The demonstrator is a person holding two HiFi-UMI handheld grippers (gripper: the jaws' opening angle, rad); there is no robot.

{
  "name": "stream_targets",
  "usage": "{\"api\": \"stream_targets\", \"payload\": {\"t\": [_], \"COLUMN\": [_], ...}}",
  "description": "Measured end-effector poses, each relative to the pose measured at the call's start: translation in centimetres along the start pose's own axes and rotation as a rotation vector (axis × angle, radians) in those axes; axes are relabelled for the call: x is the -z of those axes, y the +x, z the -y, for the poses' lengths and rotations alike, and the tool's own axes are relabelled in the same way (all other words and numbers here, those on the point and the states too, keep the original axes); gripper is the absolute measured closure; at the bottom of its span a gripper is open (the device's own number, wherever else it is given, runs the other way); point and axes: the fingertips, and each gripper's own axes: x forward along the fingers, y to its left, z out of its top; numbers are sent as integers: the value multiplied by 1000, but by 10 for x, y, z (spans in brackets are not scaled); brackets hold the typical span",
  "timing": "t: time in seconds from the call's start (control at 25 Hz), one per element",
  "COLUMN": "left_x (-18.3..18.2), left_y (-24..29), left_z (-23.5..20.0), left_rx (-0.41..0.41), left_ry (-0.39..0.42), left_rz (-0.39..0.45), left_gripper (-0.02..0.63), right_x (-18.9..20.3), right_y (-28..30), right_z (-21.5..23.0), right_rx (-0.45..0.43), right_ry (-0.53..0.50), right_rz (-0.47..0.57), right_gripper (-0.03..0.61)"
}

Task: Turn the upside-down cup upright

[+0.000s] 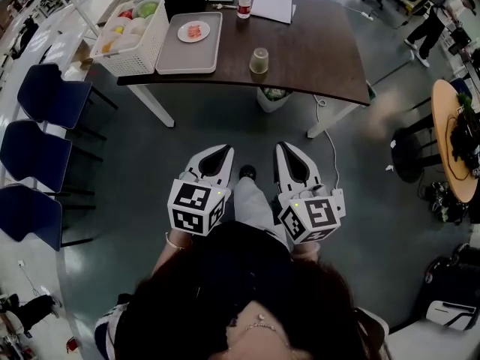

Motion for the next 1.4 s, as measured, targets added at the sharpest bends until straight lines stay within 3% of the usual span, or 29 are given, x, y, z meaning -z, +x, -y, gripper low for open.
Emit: {"api": "stream_targets", "payload": {"t": [0.56,0.96,1.4], "left_x": [-77,-93,-109], "left_y": [154,188,239], "left_z": [-52,-88,-138], "left_rx": [-71,-129,-93], "left_ry": [-25,-33,-2], "left_rz": [0,-22,-34], "left_gripper": [612,612,612], "right_x": [-42,-47,-32], "right_y": [141,200,269], "right_z": [112,145,162], "right_rx": [-60,-64,-19], "right_ry": [-42,-82,-100], "right_rz": [-41,-50,-104], "right_gripper": [561,560,558]}}
